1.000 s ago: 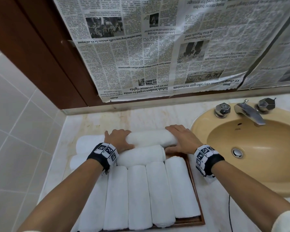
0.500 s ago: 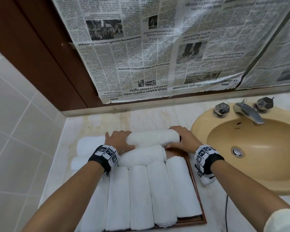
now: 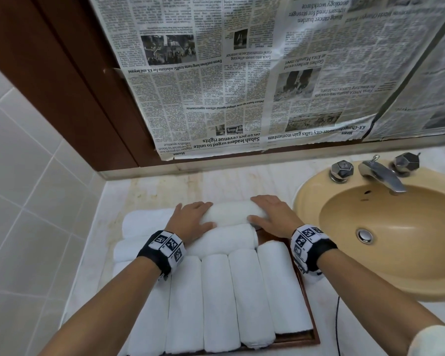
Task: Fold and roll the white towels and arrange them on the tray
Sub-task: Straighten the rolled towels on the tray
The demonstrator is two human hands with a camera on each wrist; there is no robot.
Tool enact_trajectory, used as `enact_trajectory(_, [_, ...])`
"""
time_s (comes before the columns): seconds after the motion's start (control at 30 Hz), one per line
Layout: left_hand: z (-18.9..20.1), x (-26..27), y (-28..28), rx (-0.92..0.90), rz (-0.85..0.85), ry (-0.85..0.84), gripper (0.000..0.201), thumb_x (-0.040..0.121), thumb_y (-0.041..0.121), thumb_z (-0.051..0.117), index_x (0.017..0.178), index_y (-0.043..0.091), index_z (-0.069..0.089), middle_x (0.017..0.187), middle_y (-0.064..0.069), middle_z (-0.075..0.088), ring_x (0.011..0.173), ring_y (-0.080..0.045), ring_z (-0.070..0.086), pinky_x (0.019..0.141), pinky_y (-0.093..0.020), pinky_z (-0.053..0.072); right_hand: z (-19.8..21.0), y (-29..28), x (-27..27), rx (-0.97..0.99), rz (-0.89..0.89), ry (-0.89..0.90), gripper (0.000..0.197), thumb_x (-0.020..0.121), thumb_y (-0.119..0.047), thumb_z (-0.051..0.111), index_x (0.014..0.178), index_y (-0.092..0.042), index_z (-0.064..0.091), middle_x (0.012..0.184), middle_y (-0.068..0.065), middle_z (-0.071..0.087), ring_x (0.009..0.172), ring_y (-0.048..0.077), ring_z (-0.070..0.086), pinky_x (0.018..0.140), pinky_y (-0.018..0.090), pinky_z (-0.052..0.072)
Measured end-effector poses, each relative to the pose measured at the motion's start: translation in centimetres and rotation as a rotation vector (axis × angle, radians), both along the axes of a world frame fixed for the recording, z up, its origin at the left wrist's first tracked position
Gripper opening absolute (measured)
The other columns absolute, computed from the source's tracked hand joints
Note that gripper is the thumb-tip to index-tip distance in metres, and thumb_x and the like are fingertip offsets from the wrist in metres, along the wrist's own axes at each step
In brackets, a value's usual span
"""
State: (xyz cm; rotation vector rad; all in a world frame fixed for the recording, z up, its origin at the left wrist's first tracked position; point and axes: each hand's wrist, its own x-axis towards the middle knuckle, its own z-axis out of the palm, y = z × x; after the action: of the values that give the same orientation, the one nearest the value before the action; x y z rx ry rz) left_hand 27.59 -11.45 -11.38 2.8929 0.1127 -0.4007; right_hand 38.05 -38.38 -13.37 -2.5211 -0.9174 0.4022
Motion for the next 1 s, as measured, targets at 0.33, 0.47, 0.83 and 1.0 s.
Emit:
enact_trajectory(0.33, [0.3,-3.9,-0.9,-0.055,0.178,-0.099,0.067,0.1,0.057,0.04,0.156,0.023,0.024,0.163,0.007,0.019,0.151,-0.019,0.012,0.121,-0.054,0.007,1.5,2.7,-5.6,-0.133,0.002,-0.222,0.073,0.095,-0.06,0.011,0.153,-0.018,0.029,0.159,-0.001,0.029,0.149,0.018,0.018,0.119,0.041,0.008])
enact_trajectory(0.47, [-0.4,-5.3,-1.3,-0.009,0.202,-0.001,0.069,0.102,0.058,0.02,0.16,0.025,0.001,0.167,0.009,-0.001,0.153,-0.015,-0.007,0.121,-0.055,-0.002,1.0,3.0,-7.4,-0.246,0.072,-0.141,0.073,0.098,-0.06,0.019,0.158,-0.019,0.009,0.166,-0.004,0.002,0.152,0.014,-0.001,0.121,0.041,0.0])
enact_trajectory(0.83, [3.4,-16.3,-1.3,-0.13,0.389,-0.07,0.068,0.099,0.063,0.031,0.157,0.03,0.019,0.166,0.011,0.003,0.153,-0.019,0.001,0.121,-0.055,0.005,2.7,-2.1,-13.2,-0.179,-0.013,-0.133,0.096,0.083,-0.079,-0.006,0.157,-0.022,0.018,0.164,-0.005,0.016,0.15,0.014,0.013,0.121,0.038,0.01])
enact_trajectory(1.0, [0.4,-21.6,-2.6,-0.075,0.378,0.02,0.077,0.092,0.073,0.008,0.158,0.033,0.005,0.166,0.012,-0.012,0.153,-0.022,-0.009,0.12,-0.057,-0.004,1.0,-1.8,-19.8,-0.26,-0.093,-0.113,0.086,0.087,-0.07,-0.003,0.158,-0.022,0.008,0.165,-0.007,0.005,0.152,0.013,-0.001,0.122,0.042,0.001])
